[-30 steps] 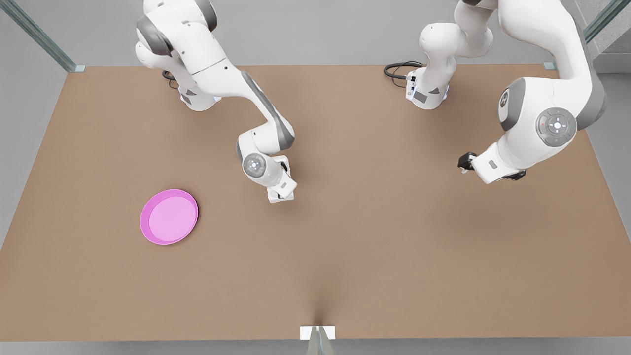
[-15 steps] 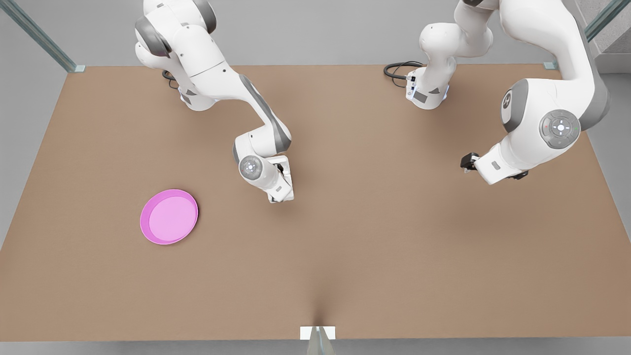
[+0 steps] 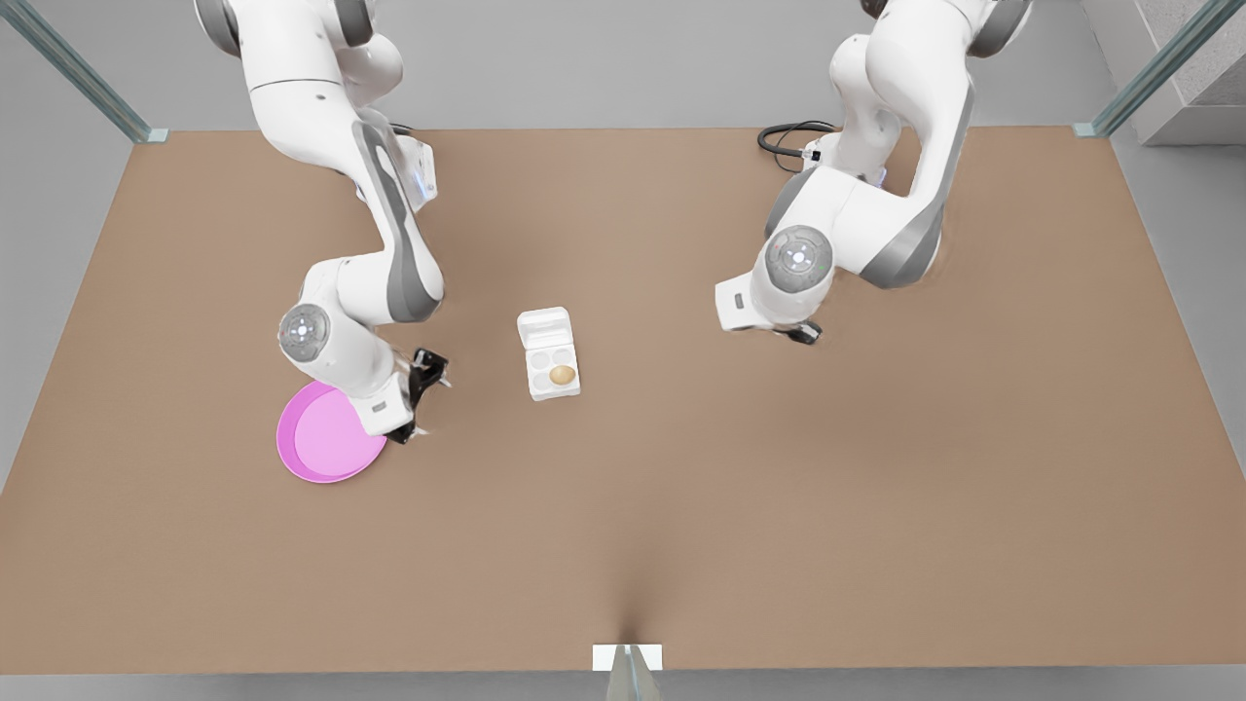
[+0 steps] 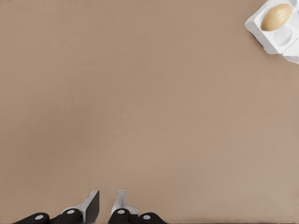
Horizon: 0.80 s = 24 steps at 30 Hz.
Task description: Pack egg into the box and close the box lid
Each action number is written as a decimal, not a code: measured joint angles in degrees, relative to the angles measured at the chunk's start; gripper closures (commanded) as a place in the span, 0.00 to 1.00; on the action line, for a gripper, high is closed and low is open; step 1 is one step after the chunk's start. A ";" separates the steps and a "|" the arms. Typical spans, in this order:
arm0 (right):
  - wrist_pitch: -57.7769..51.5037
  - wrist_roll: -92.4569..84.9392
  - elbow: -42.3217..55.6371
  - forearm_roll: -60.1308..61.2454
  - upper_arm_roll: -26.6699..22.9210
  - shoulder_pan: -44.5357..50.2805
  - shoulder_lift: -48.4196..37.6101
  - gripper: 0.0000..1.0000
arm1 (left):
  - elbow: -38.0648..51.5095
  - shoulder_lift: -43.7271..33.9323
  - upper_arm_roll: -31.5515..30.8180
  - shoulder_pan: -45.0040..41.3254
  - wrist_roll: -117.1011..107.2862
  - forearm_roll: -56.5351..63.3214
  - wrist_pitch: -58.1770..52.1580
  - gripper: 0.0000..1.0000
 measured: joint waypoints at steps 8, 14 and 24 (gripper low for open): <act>-10.24 16.50 9.72 -14.25 19.15 -28.96 -6.36 0.00 | 1.07 3.19 -0.02 -20.59 -8.14 -5.25 -2.12 0.79; -13.64 28.51 12.34 -20.13 22.64 -32.73 -3.84 0.00 | 8.71 12.08 0.00 -27.13 -17.67 -9.26 0.19 0.79; -24.60 42.94 23.24 -21.45 20.14 -34.18 -4.08 0.00 | 24.77 27.58 0.47 -27.74 -39.64 -12.26 4.46 0.79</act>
